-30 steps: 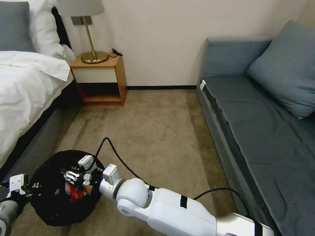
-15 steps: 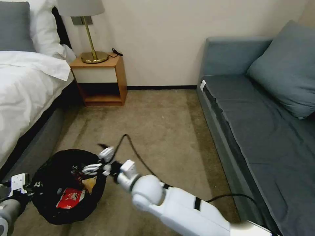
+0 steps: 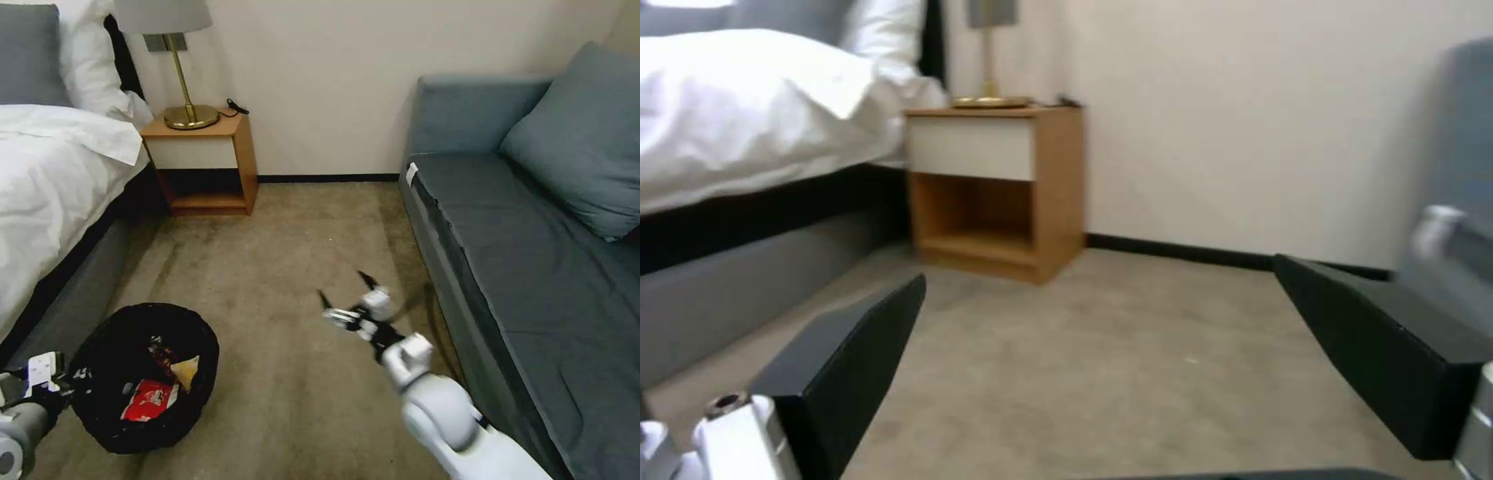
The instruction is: Pick up the trash bin, then pick up the garbage on the floor and place it into the trash bin.
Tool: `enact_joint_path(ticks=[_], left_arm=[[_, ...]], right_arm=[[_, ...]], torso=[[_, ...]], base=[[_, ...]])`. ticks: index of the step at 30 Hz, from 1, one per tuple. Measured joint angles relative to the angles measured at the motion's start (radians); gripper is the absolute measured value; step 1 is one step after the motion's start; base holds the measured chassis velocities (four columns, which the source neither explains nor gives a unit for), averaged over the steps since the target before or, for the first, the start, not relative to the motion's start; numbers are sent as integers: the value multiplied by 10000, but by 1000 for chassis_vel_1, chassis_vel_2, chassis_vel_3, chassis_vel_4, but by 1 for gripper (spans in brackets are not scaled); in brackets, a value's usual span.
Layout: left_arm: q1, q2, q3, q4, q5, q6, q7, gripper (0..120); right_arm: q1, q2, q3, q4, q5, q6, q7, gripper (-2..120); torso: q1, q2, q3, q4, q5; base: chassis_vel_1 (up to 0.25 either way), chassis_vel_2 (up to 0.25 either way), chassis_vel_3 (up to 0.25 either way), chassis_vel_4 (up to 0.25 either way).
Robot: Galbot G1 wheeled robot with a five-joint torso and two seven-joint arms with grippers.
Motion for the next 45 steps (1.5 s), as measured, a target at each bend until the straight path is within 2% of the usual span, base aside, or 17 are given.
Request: enact_joint_path(ticks=[3,8,17,22,31,37,39,40,43,45], left_arm=[[-90,-116,30,8,-60,0,-52,3],[-100,-237,-58,13,-243,0,-138,3],[-113,-252,-314,235,-479,0,-247,3],[-307,-269,-388,664,-813,0,-471,3],[-986,-137,-388,2225,-1859,0,-829,3],[-1141,-23,-514,2734,-2280,0,-869,3],[-1171,40,-545,2914,-2545,-4,-878,11],[-1171,40,-545,2914,-2545,-4,-878,11],[-1185,46,-537,3017,-2667,-9,-880,26],[-1173,28,-536,2994,-2669,-9,-880,30]], right_arm=[[-1027,564,813,338,-375,465,-90,100],[-1831,1239,1559,440,-463,1187,-316,100],[-1944,1394,1707,388,-339,1503,-418,100],[-1904,1391,1661,366,-317,1502,-419,100],[-1865,1383,1612,347,-300,1474,-417,100],[-1856,1381,1604,344,-294,1465,-414,100],[-1852,1379,1600,341,-291,1460,-414,100],[-1852,1379,1600,341,-291,1460,-414,100],[-1847,1377,1595,338,-289,1455,-412,100],[-1847,1377,1594,337,-288,1454,-412,100]], torso=[[0,0,0,0,-1],[-1,0,0,0,-2],[0,0,0,4,-3],[-1,0,1,3,-5],[-1,0,1,1,-5],[-1,-1,1,2,-5],[-1,0,1,2,-4],[-1,0,1,2,-4],[-1,0,1,1,-3],[0,0,1,2,-3]], base=[[0,0,0,0],[0,0,0,0],[0,0,0,0],[0,0,0,0],[0,0,0,0],[0,0,0,0],[0,0,0,0],[0,0,0,0],[0,0,0,0],[0,0,0,0]])
